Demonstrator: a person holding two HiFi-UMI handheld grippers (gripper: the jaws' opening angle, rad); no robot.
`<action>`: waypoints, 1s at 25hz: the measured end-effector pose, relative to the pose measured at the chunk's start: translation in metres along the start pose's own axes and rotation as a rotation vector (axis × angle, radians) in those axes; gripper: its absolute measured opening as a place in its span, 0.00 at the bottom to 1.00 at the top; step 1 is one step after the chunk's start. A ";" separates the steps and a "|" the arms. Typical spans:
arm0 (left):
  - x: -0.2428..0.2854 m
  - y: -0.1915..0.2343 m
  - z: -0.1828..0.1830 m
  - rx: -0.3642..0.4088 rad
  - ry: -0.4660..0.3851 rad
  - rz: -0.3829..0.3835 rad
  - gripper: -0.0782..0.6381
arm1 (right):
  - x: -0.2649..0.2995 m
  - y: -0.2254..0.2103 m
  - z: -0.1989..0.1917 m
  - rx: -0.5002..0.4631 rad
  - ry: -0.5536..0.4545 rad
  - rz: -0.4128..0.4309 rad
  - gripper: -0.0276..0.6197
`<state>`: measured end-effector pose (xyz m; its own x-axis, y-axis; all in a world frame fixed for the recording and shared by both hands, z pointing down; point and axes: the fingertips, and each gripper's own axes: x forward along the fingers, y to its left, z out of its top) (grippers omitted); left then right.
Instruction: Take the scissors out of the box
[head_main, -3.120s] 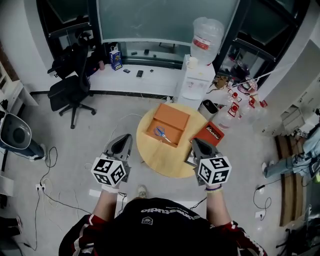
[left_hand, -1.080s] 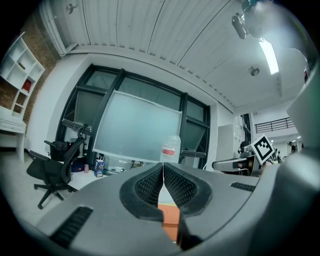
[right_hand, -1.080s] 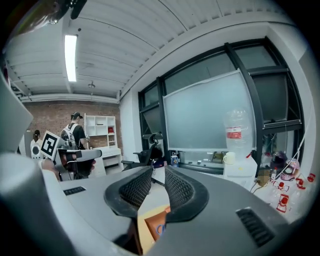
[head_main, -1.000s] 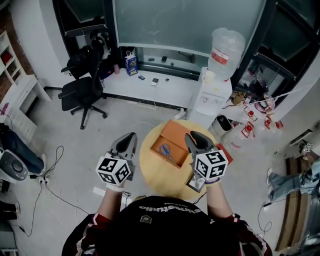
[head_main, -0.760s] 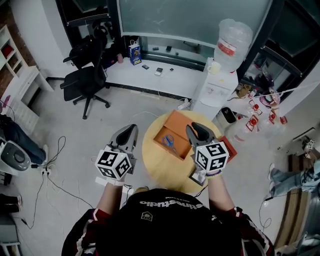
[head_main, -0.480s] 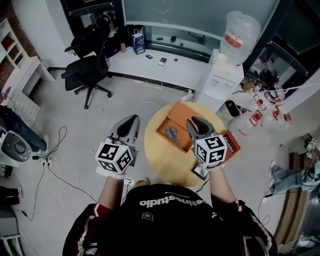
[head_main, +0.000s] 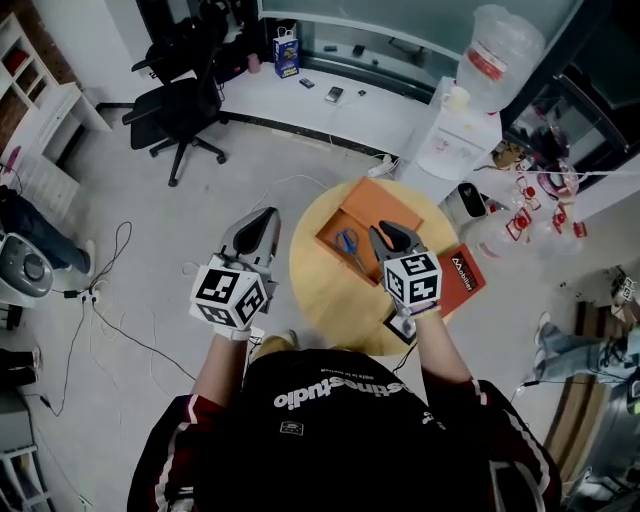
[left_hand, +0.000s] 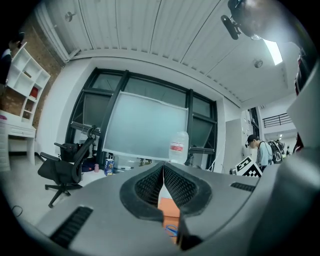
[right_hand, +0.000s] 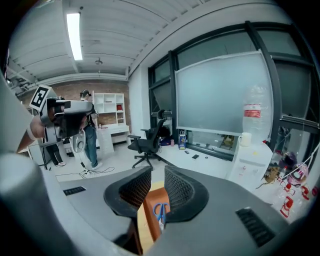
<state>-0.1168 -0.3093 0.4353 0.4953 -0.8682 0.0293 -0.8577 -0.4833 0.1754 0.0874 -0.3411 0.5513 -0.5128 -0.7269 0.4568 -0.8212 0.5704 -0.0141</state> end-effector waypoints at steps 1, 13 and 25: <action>0.000 0.001 -0.002 0.009 0.003 0.005 0.13 | 0.004 0.000 -0.006 -0.003 0.014 0.004 0.19; -0.012 0.018 -0.019 0.023 0.041 0.075 0.13 | 0.049 -0.005 -0.068 0.033 0.151 0.046 0.19; -0.002 0.023 -0.030 0.033 0.090 0.091 0.13 | 0.085 -0.015 -0.105 0.024 0.219 0.055 0.19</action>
<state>-0.1335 -0.3158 0.4684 0.4242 -0.8959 0.1316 -0.9031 -0.4077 0.1351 0.0825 -0.3712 0.6833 -0.4926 -0.5927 0.6372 -0.8005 0.5959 -0.0646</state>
